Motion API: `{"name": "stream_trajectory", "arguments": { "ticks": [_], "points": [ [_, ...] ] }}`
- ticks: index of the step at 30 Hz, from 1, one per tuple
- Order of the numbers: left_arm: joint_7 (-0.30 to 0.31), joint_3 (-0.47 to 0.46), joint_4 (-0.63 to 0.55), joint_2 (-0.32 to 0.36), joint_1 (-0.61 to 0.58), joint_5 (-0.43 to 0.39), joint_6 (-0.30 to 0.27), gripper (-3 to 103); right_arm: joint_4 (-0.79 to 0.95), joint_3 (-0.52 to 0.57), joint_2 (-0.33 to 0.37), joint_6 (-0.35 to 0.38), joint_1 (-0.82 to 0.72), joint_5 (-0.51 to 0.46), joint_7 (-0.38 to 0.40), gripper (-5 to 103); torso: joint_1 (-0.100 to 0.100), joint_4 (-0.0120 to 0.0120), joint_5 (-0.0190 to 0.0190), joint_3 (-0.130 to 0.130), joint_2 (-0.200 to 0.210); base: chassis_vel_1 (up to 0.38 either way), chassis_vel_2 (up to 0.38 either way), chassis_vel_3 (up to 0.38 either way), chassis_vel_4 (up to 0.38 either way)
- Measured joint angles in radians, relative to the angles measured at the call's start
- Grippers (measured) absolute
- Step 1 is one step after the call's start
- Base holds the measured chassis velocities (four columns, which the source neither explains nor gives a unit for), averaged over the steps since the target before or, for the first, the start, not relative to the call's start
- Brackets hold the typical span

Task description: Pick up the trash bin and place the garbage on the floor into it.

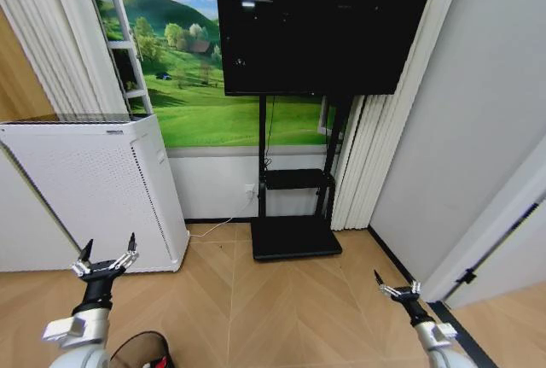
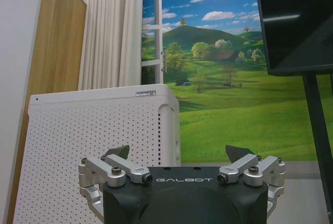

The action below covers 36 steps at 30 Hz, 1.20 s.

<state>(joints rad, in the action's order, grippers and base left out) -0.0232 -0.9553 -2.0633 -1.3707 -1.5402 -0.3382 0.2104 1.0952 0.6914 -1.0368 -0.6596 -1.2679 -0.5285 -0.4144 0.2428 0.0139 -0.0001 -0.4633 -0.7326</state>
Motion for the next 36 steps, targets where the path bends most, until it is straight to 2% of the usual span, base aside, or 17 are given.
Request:
{"name": "stream_trajectory", "arguments": {
  "ticks": [14, 29, 36],
  "points": [
    [-0.002, -0.002, 0.005, -0.004, 0.003, -0.003, 0.006, 100, -0.011, -0.008, 0.003, 0.0, 0.013, 0.0, 0.0, 100, -0.002, 0.0, 0.0, 0.003, 0.005, 0.046, -0.055, -0.053, 0.057],
    [-0.004, 0.0, 0.014, -0.004, 0.008, -0.004, 0.011, 100, -0.044, -0.009, -0.001, -0.015, 0.032, 0.007, -0.021, 100, -0.004, 0.0, 0.0001, 0.006, 0.009, 0.217, -0.212, -0.22, 0.198],
    [-0.004, 0.004, 0.02, -0.004, 0.015, -0.004, 0.012, 100, -0.056, -0.015, -0.001, -0.017, 0.045, 0.006, -0.021, 100, -0.004, -0.0002, 0.0001, 0.006, 0.01, 0.201, -0.004, -0.194, 0.011]
  ]
}}
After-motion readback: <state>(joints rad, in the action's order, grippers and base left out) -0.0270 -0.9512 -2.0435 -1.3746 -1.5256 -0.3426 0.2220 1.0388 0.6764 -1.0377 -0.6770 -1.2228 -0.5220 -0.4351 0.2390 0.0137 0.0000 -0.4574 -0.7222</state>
